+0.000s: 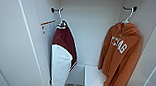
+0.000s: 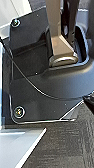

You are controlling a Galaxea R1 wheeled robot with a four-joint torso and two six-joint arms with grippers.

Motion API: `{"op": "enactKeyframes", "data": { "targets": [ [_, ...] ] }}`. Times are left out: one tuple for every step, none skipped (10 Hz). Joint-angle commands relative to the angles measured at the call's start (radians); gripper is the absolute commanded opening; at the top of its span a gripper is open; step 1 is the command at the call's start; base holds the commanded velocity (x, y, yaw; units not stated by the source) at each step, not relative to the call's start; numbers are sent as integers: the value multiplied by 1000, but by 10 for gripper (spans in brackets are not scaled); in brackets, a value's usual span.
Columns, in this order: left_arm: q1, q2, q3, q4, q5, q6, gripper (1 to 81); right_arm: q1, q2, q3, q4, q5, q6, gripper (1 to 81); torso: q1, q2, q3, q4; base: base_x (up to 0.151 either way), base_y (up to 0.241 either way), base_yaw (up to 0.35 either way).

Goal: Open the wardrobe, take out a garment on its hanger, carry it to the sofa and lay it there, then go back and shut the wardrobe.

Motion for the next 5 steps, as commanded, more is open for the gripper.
{"op": "enactKeyframes", "data": {
  "targets": [
    [-28,-1,-4,12,41,4,811,28,7,3,-9,-48,-2,811,0,0,0,0,93,0,0],
    [-28,-1,-4,12,41,4,811,28,7,3,-9,-48,0,811,0,0,0,0,93,0,0],
    [-28,1,-4,12,41,4,811,28,6,3,-9,-48,-2,811,0,0,0,0,93,0,0],
    [-28,1,-3,12,41,4,811,28,7,3,-12,-48,-3,811,0,0,0,0,92,0,0],
    [-28,1,-3,13,41,4,811,28,7,3,-12,-48,-3,811,0,0,0,0,93,0,0]
  ]
}}
